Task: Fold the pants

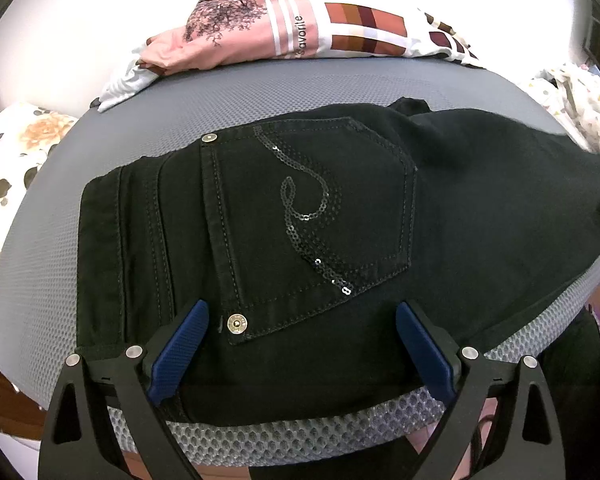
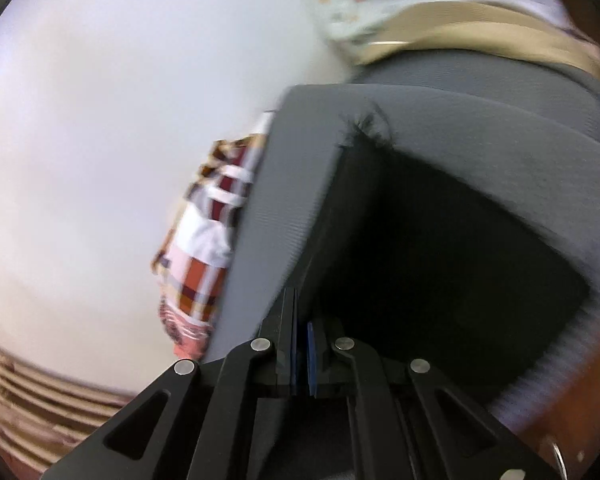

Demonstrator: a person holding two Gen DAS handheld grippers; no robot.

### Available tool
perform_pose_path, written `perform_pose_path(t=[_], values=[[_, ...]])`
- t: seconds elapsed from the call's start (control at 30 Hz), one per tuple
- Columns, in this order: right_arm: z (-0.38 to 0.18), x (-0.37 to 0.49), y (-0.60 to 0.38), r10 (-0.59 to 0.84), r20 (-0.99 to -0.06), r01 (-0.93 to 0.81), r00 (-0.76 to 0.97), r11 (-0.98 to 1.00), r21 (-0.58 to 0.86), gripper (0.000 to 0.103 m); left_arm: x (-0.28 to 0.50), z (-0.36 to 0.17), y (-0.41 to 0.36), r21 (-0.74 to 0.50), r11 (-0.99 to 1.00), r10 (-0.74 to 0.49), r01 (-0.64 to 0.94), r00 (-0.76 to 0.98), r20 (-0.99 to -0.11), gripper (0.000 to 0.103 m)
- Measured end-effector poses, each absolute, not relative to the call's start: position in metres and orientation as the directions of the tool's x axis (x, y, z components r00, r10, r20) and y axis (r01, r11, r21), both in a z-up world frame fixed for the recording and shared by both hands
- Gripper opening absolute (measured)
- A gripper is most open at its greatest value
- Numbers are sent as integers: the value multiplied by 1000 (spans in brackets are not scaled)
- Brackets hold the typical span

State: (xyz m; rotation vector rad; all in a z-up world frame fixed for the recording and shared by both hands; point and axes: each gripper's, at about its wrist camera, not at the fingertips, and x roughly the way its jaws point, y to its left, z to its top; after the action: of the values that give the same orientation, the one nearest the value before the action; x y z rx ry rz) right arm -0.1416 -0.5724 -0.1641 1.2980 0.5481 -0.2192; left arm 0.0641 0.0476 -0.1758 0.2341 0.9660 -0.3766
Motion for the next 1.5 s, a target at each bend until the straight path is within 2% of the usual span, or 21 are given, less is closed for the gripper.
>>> perform_pose_path(t=[0.1, 0.2, 0.4, 0.63, 0.67, 0.77, 0.83, 0.9, 1.13, 1.3, 1.37, 1.4, 1.43, 1.5], values=[[-194, -175, -570, 156, -542, 509, 826, 206, 836, 5, 63, -177, 47, 33, 907, -207, 420, 512, -834, 95], [-223, -191, -568, 172, -542, 527, 822, 126, 840, 5, 61, -178, 45, 43, 904, -202, 426, 514, -833, 95], [-215, -192, -571, 163, -544, 521, 823, 163, 838, 3, 60, -178, 44, 51, 900, -199, 433, 510, -837, 95], [-227, -201, -571, 171, -540, 529, 824, 106, 842, 3, 58, -173, 42, 67, 888, -197, 455, 507, -839, 95], [-231, -203, -572, 182, -510, 507, 841, 65, 860, 5, 57, -170, 42, 73, 885, -196, 459, 512, -836, 95], [-234, -204, -568, 213, -452, 461, 866, 9, 887, 18, 52, -157, 40, 81, 883, -205, 463, 534, -820, 95], [-226, -197, -560, 236, -415, 420, 879, 29, 907, 49, 46, -143, 38, 72, 880, -231, 470, 554, -800, 95], [-214, -184, -545, 270, -414, 406, 869, 86, 910, 56, 41, -127, 31, 71, 877, -247, 475, 573, -781, 95], [-228, -135, -469, 451, -372, 369, 811, 99, 924, 58, 16, -78, 21, 10, 887, -321, 461, 634, -703, 95], [-217, -114, -435, 458, -423, 365, 782, 213, 906, 60, 9, -73, 31, -30, 902, -336, 432, 655, -677, 95], [-216, -113, -431, 466, -419, 360, 779, 214, 908, 55, 11, -78, 36, -55, 908, -336, 416, 641, -690, 95], [-217, -112, -429, 476, -419, 360, 773, 216, 908, 29, 13, -82, 39, -79, 908, -345, 411, 627, -699, 95], [-218, -109, -425, 489, -459, 387, 742, 246, 888, 8, 15, -84, 41, -89, 908, -349, 410, 621, -702, 95], [-222, -110, -421, 478, -492, 413, 728, 268, 871, 7, 16, -88, 43, -86, 912, -339, 400, 620, -707, 95]])
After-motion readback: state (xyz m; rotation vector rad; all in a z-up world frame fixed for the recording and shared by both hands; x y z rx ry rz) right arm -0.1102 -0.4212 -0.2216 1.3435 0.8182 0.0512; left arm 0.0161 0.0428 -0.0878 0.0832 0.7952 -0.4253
